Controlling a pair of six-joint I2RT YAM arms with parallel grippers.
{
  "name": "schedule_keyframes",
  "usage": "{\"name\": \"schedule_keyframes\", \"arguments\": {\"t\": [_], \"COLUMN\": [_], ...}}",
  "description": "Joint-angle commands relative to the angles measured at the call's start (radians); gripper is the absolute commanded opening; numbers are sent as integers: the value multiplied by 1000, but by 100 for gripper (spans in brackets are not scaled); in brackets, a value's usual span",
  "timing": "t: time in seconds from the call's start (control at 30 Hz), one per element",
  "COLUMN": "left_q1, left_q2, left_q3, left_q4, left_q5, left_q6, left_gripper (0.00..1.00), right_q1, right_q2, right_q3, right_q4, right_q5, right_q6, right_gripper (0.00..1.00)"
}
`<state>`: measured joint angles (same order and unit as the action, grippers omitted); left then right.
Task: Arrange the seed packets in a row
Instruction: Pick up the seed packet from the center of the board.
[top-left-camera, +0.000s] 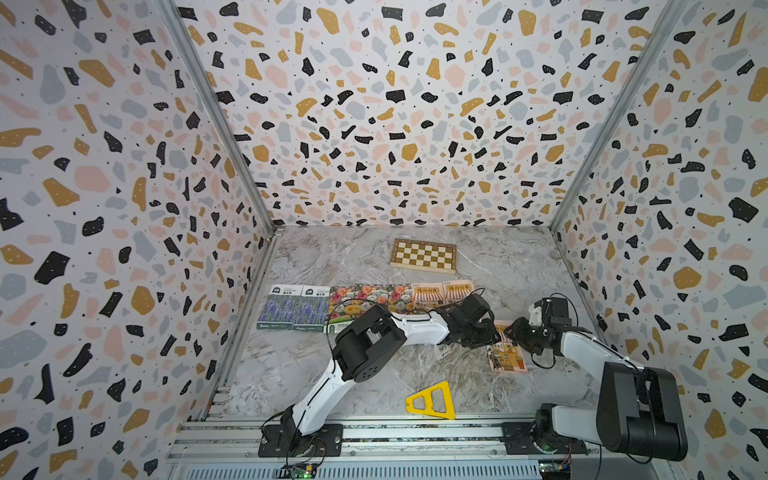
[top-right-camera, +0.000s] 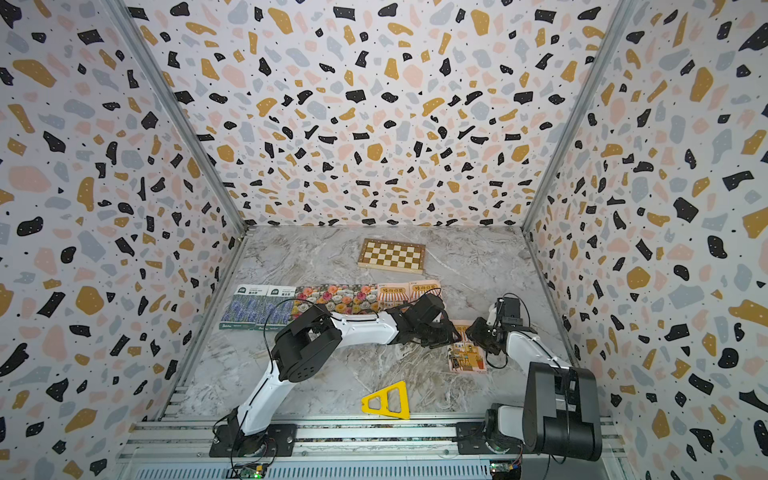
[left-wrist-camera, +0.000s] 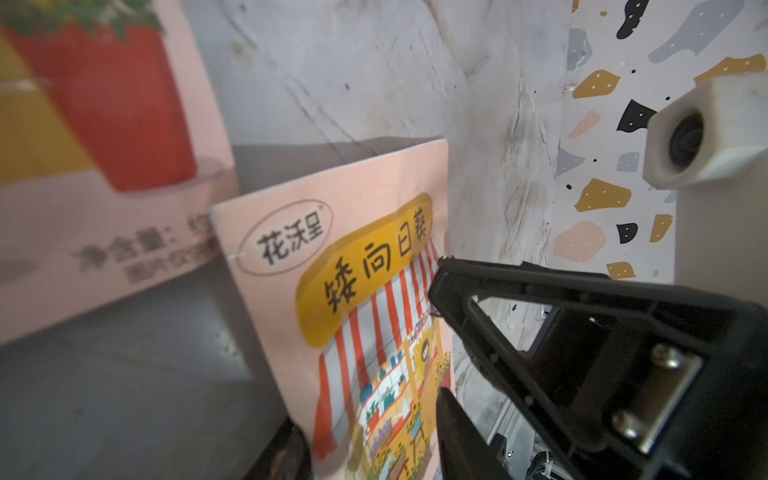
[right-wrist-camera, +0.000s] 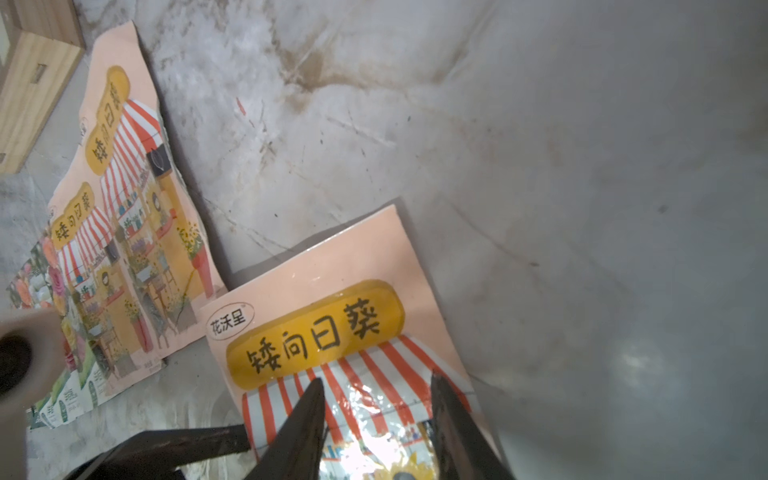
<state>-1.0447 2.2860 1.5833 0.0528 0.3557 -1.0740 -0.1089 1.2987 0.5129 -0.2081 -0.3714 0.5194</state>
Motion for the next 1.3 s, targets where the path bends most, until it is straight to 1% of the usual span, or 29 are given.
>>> {"name": "schedule_keyframes", "arguments": {"t": [0.0,0.13,0.33,0.4,0.47,0.57,0.6,0.7,0.77,0.83,0.9,1.07,1.17,1.27], "left_q1": [-5,-5,3,13,28,69,89,159,214,266,320,453,508,549], "left_q2": [0,-21,-88,-115,-154,-231,-263,-352,-408,-467,-523,-618,-656,-690], "left_q3": [31,27,-27,-53,-87,-156,-181,-252,-291,-323,-352,-404,-411,-420], "left_q4": [18,18,16,16,24,38,35,36,36,28,24,79,67,65], "left_q5": [11,14,5,7,11,17,19,48,72,103,144,297,368,407], "left_q6": [41,60,87,95,105,112,110,88,77,65,48,-10,-19,-27], "left_gripper": [40,26,8,3,0,0,0,0,0,0,0,0,0,0], "right_q1": [-11,-18,-19,-18,-18,-18,-17,-14,-3,25,74,195,251,291], "right_q2": [22,4,-23,-30,-38,-56,-64,-81,-82,-85,-83,-41,-3,36], "right_q3": [-12,14,65,92,121,164,173,192,201,211,229,282,301,325], "right_q4": [-103,-121,-143,-148,-146,-128,-113,-40,14,72,129,212,282,339], "right_q5": [-11,-8,-8,-17,-43,-98,-129,-264,-349,-402,-442,-478,-513,-538], "right_q6": [-12,-13,-10,-16,-44,-82,-88,-91,-76,-51,-32,8,54,102], "right_gripper": [43,43,46,47,49,56,61,72,75,76,77,78,78,77]}}
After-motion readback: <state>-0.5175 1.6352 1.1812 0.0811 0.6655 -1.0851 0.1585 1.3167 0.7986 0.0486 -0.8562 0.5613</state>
